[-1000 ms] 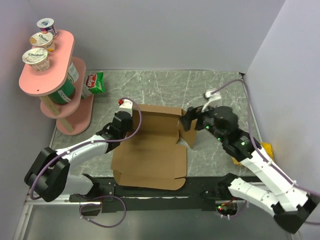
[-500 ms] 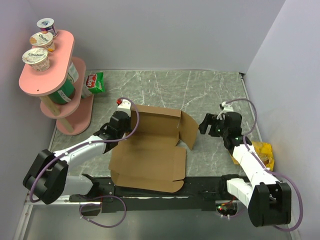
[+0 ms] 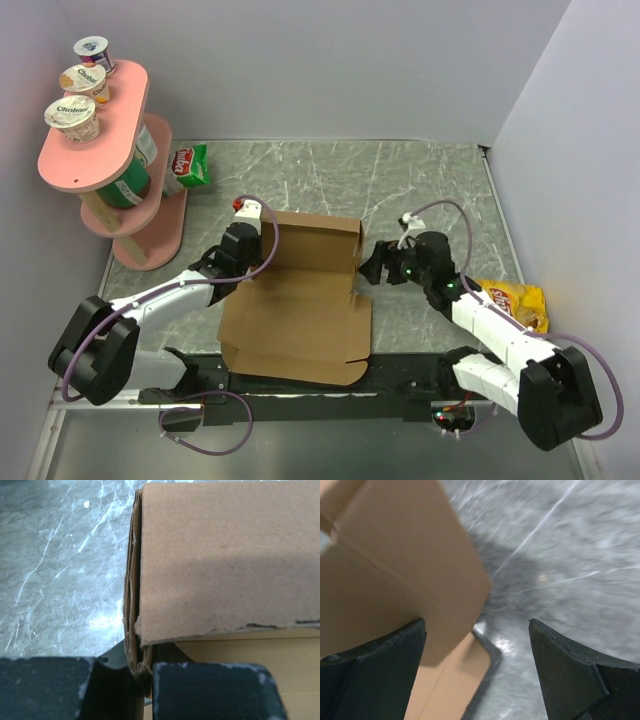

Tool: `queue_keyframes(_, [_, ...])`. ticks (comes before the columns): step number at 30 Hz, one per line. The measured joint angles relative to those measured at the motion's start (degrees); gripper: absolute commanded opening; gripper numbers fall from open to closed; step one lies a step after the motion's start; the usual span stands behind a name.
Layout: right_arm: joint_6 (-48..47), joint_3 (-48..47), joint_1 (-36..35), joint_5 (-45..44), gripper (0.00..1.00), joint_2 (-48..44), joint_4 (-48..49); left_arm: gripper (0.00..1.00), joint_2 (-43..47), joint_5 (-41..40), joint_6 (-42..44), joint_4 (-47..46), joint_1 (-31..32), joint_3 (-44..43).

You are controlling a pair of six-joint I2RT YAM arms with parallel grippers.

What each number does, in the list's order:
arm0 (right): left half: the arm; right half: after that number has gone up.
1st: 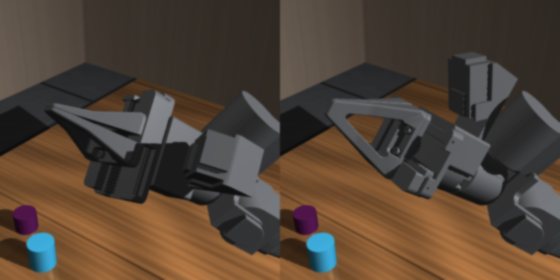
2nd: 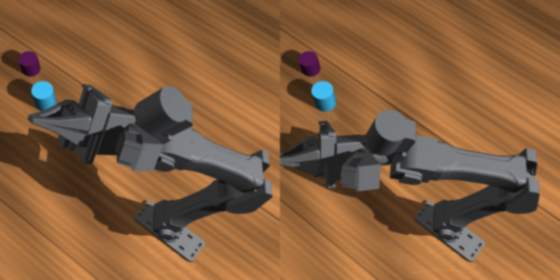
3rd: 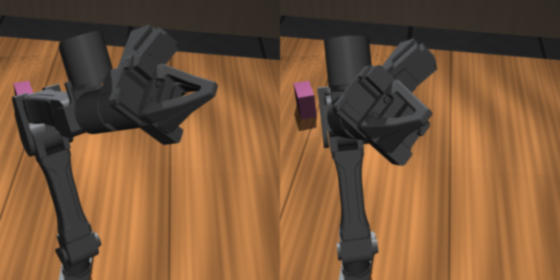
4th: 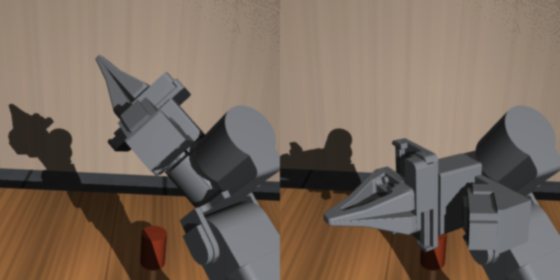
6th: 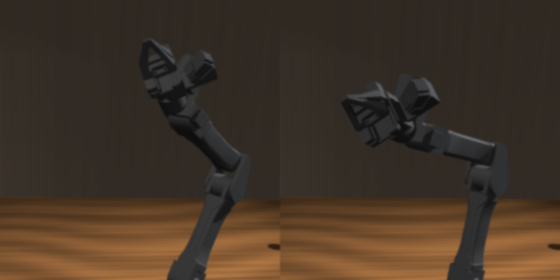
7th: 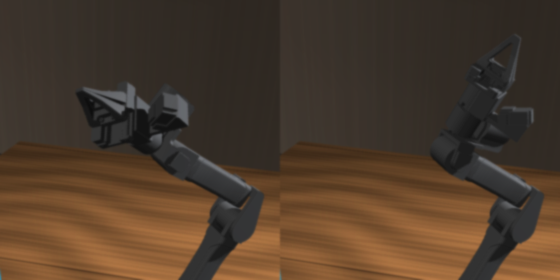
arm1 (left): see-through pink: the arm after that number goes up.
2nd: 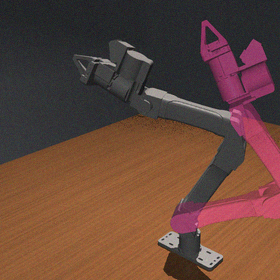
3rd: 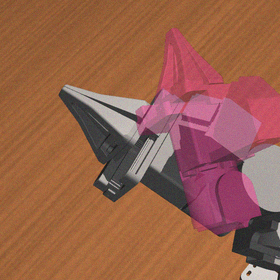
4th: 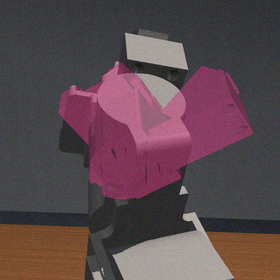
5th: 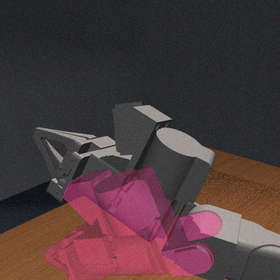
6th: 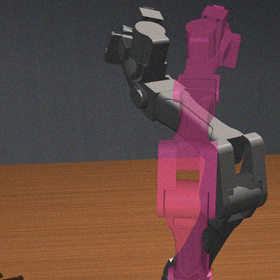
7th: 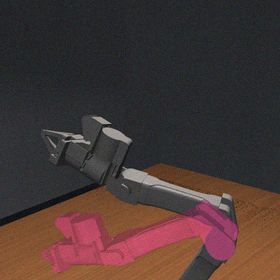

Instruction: Fold the paper box

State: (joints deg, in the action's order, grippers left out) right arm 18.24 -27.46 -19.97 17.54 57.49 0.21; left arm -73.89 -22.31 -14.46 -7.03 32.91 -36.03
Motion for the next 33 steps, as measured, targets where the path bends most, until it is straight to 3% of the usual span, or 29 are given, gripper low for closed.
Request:
queue_keyframes(8, [0.3,-2.0,-6.0,-1.5,0.98,4.3,2.2,0.01,0.0,0.0,0.0,0.0,-0.1,0.0])
queue_keyframes(33, [-3.1,-2.3,-9.0,-7.2,0.98,18.9,25.3,0.01,1.7,1.0,0.7,-3.9,0.0,3.4])
